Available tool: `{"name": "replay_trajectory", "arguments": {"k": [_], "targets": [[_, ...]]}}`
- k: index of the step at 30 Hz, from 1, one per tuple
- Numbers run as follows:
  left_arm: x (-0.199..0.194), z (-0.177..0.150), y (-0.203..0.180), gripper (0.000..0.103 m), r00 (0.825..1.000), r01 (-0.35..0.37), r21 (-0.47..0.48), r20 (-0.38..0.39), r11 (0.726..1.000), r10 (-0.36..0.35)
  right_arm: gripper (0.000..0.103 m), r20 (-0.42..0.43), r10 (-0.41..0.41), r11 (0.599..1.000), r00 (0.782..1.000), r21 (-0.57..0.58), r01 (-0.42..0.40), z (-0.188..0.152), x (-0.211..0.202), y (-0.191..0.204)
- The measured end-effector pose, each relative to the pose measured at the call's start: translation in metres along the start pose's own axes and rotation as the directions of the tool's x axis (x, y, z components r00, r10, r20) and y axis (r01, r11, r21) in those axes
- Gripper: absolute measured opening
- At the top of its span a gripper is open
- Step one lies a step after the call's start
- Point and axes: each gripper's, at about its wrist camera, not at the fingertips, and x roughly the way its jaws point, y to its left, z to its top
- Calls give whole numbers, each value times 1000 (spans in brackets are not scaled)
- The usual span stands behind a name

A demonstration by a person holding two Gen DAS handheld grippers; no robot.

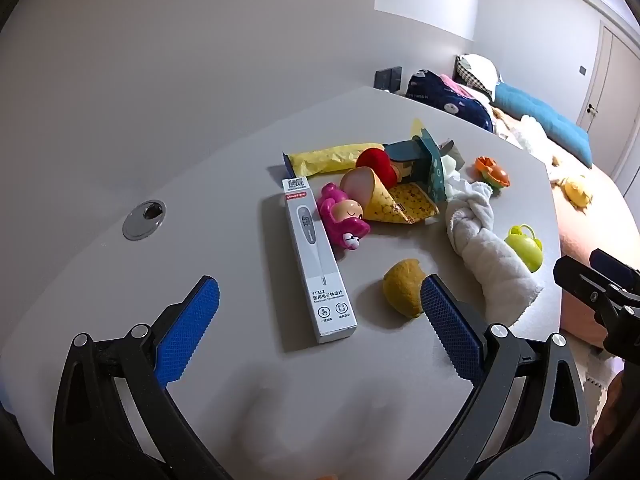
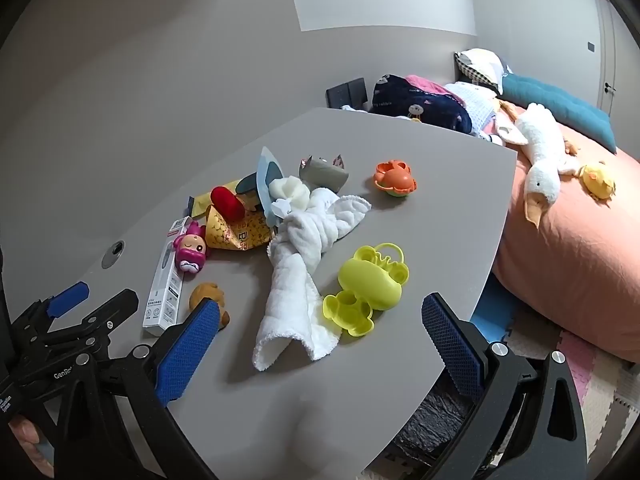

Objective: Collect trash

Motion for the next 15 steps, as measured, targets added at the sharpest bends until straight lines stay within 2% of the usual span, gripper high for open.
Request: {"name": "replay_trajectory", "arguments": {"k": [15], "targets": [[-2, -1, -1, 97, 1000, 8, 4, 5, 1000, -8, 101, 5, -1, 1000, 1000, -4, 1, -1, -6, 0]]}}
